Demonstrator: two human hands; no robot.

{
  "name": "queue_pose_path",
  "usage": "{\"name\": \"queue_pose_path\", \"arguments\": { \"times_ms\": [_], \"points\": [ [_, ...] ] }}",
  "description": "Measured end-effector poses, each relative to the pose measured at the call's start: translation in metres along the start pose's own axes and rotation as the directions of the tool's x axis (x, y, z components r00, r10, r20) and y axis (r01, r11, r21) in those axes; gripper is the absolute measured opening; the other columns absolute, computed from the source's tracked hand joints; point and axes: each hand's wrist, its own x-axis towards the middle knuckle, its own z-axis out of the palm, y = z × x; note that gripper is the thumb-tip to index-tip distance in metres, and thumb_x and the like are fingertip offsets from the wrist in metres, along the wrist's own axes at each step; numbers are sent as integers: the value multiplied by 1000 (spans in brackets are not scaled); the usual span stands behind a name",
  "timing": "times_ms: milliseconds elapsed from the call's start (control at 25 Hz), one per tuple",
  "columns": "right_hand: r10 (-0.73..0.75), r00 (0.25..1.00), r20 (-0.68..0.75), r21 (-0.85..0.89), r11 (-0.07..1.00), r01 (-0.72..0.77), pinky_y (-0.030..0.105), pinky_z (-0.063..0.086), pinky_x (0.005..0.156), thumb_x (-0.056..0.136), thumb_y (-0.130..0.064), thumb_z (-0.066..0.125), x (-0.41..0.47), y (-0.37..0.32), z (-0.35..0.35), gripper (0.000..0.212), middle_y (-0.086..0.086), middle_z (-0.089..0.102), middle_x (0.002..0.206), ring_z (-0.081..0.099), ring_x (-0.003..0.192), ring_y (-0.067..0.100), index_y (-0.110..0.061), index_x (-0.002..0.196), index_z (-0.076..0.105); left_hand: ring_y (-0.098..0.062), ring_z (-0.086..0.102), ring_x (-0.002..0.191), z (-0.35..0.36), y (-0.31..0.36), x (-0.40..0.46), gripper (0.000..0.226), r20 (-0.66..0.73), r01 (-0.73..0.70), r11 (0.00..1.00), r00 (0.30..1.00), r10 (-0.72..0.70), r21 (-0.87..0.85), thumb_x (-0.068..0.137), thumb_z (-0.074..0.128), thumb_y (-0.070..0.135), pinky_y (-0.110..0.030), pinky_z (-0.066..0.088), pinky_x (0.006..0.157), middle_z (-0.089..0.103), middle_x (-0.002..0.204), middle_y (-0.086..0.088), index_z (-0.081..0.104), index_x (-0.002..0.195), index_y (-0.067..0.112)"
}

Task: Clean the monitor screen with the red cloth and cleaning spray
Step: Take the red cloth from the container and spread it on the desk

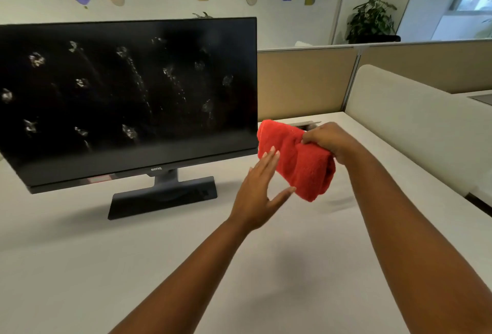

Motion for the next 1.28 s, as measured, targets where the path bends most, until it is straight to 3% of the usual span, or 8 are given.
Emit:
{"name": "queue_pose_path", "arguments": {
  "times_ms": [120,280,400,520,640,800,920,1280],
  "points": [
    [13,996,86,-59,998,-8,33,43,67,76,-10,63,-13,-5,44,9,12,60,78,54,72,23,-1,76,60,-14,13,141,-9,1,-13,76,28,120,990,993,-118,-76,85,52,47,-36,23,110,8,155,6,7,144,27],
    [67,975,210,-97,994,-48,33,46,79,84,-25,62,-30,-15,103,37,17,60,113,56,96,30,-2,112,57,-26,35,132,-29,-12,-32,81,4,320,932,946,-324,-170,83,58,41,-39,37,103,22,152,-2,8,144,25],
    [76,950,304,23,996,-87,38,46,91,89,-33,55,-46,-24,139,45,14,53,126,53,108,33,-8,126,46,-28,43,125,-53,-26,-44,77,-24,459,855,878,-478,-242,85,59,30,-41,40,100,35,144,-8,11,144,21],
    [-7,873,487,187,978,-96,40,45,92,92,-34,49,-56,-27,161,33,12,54,128,53,106,28,-15,119,52,-25,50,115,-85,-41,-53,47,-60,490,669,780,-623,-559,92,49,23,-38,45,93,49,130,-9,33,136,20],
    [-105,732,673,142,990,12,44,44,96,88,-31,54,-60,-29,178,30,7,54,124,52,110,28,-25,117,51,-26,55,104,-115,-54,-57,21,-10,460,435,678,-735,-774,94,41,24,-40,50,88,55,116,-10,50,113,19],
    [-178,677,714,63,980,191,32,48,88,88,-24,57,-64,-35,203,32,5,59,110,60,96,21,-18,118,50,-28,57,104,-135,-66,-63,34,65,530,434,684,-727,-728,92,47,23,-42,50,90,58,113,-12,48,123,8],
    [-141,660,738,2,978,207,22,50,76,92,-30,48,-65,-38,209,16,2,61,96,60,83,13,-18,102,55,-21,59,89,-151,-73,-66,26,136,611,435,669,-731,-662,88,53,19,-34,51,76,62,96,-6,53,112,9],
    [-87,684,724,-94,970,224,40,45,93,95,-30,44,-62,-45,207,37,13,56,122,54,111,31,-10,125,48,-20,55,68,-172,-83,-60,16,144,754,501,603,-785,-426,82,54,2,-27,46,54,57,77,-7,52,77,18]
  ]
}}
